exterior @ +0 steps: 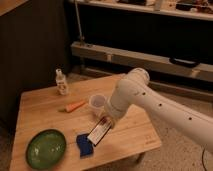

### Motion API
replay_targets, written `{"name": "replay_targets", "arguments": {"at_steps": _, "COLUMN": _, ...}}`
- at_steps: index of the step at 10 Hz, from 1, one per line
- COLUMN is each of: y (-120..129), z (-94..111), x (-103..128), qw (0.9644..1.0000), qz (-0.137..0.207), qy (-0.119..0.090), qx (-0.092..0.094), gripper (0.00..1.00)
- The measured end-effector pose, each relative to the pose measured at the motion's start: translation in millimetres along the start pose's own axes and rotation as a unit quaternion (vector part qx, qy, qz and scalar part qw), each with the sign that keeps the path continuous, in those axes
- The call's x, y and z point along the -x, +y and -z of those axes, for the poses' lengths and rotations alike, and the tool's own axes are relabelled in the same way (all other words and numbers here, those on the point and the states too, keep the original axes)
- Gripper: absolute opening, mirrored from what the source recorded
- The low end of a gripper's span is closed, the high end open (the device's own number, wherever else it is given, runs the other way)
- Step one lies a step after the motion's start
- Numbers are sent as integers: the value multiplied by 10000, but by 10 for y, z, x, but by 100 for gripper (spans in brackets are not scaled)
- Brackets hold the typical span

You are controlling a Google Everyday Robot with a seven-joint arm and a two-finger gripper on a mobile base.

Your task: Place the eraser on the white sponge

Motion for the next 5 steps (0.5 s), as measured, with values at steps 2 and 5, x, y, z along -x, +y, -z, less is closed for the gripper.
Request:
{"name": "replay_targets", "arguments": {"at_steps": 2, "y": -119, "z": -208, "x": 239, "qw": 9998, "qz": 180, "qy": -30, "qx": 126, "gripper": 0}}
{"name": "replay_targets", "arguments": {"at_steps": 5, "y": -335, "z": -424, "x": 424, "qw": 9991, "qz": 328, "qy": -163, "qx": 194, "gripper": 0}}
